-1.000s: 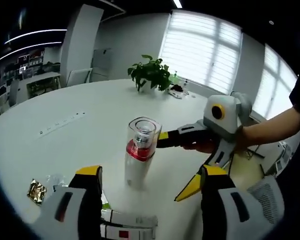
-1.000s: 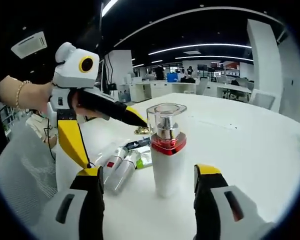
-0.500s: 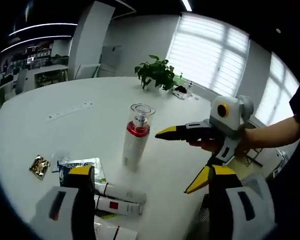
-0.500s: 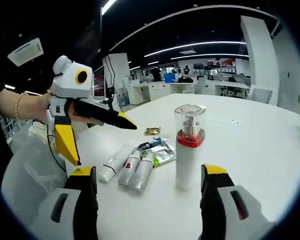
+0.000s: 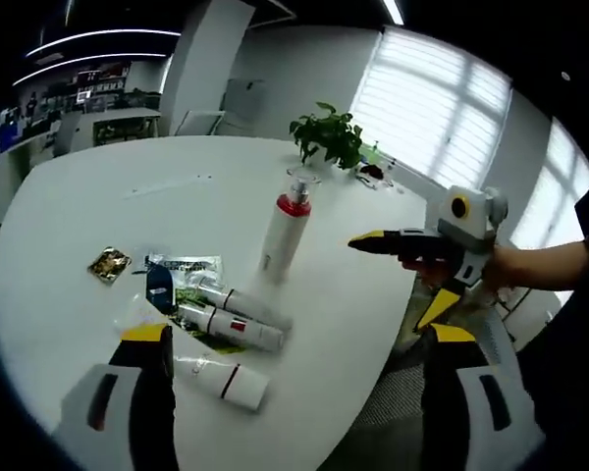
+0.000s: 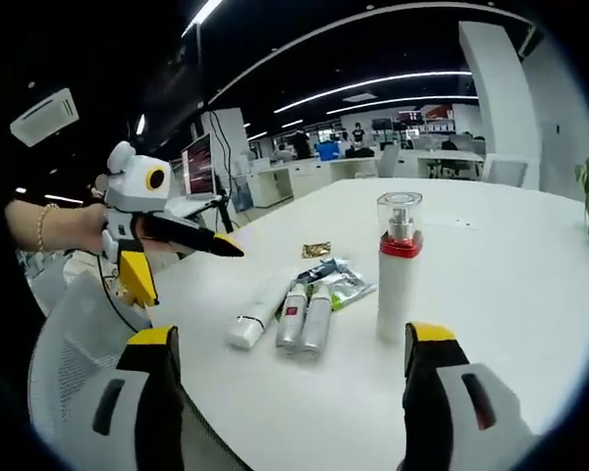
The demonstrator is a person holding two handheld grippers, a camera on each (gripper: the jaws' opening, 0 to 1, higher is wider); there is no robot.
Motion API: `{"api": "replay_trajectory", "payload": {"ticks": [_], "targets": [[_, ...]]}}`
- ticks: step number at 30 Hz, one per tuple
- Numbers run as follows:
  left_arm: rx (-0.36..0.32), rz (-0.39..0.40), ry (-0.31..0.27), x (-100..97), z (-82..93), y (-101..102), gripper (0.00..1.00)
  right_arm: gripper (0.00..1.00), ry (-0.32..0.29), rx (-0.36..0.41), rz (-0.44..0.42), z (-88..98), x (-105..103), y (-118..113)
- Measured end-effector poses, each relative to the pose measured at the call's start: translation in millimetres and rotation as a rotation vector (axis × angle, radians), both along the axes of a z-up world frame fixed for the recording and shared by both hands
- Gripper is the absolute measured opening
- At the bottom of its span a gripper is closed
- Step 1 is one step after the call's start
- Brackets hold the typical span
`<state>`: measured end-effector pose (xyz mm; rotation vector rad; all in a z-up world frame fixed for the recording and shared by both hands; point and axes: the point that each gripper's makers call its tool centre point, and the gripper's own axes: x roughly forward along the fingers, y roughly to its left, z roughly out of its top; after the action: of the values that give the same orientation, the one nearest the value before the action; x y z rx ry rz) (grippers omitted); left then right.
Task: Arrange the skincare products in the storage area until every visible bottle or jar stands upright without overlapping.
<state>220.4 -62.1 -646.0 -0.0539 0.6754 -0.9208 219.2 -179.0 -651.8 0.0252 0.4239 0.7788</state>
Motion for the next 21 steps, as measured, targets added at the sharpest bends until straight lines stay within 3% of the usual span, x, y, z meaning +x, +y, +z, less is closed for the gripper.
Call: {"api": "replay_trajectory", "payload": {"ticks": [10, 14, 21], "targets": [[0.025, 0.053, 0.010, -26.6, -3.3, 40, 0.99, 0.95, 0.005, 0.037, -0.052, 11.9, -22, 4], [0.036, 0.060, 0.034, -48.1, -7.6, 57, 0.99, 0.95, 0.011, 0.024, -0.057, 9.7, -25, 9], [0.014, 0.114, 0.038, -53.3, -11.6, 81, 0.99, 0.94, 0.000, -0.002, -0.082, 11.9, -21, 6]]}}
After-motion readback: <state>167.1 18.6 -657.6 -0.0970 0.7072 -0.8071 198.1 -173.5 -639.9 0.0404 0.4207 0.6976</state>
